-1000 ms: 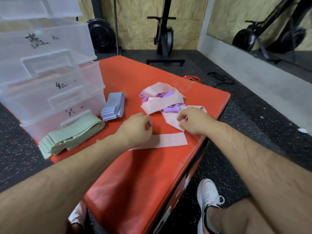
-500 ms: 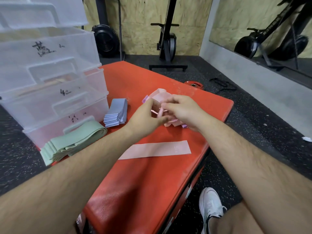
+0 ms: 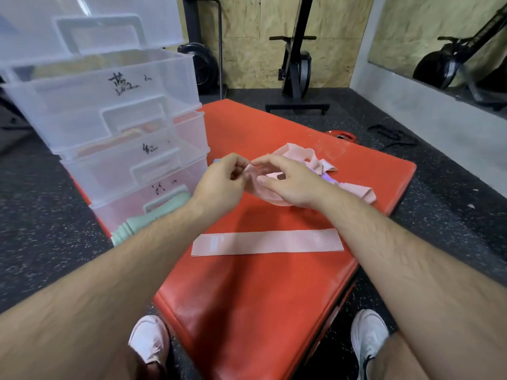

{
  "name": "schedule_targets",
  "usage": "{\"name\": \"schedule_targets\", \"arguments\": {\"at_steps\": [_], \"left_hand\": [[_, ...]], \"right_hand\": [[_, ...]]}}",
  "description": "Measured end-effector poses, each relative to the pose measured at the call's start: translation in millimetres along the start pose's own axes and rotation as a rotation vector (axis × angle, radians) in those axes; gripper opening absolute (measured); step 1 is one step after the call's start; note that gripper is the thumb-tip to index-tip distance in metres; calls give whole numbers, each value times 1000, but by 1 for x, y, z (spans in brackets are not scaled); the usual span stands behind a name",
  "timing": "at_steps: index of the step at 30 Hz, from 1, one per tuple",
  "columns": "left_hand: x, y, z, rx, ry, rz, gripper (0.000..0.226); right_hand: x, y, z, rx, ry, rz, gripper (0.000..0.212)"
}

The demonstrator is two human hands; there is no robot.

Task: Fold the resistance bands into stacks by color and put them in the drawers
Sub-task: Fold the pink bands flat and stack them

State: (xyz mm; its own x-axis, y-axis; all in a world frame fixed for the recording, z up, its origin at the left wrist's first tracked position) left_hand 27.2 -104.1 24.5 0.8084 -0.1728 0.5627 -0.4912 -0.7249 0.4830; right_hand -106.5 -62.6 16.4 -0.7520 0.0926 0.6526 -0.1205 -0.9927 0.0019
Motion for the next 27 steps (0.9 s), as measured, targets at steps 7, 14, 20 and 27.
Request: {"name": "schedule_targets", "arguments": {"at_steps": [7, 14, 20, 27], "left_hand": [[23, -6, 10, 92, -105, -80, 14], [48, -5, 29, 175, -147, -177, 19], [64, -4, 34, 193, -162, -261, 13], [42, 10, 15, 129, -244, -293, 16]], "right_hand": [[-14, 15, -6, -49, -105, 33, 11], [-4, 23, -40, -163, -440, 31, 34], [40, 28, -41, -142, -647, -297, 18], [103, 17, -22, -101, -419, -644, 15]]}}
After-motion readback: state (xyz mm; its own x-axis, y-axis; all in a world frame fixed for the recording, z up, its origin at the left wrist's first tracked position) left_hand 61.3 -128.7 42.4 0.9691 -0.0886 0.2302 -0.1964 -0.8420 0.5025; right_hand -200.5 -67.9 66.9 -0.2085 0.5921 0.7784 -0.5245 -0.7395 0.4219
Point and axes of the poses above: each hand's wrist, its own y-axis towards the middle knuckle, its own x-axis out of the back of the hand, z = x × y, the point moved 9 cm from there along y, towards the middle knuckle, and after that the axes turned 13 degrees about -x, right-handed, at the moved point
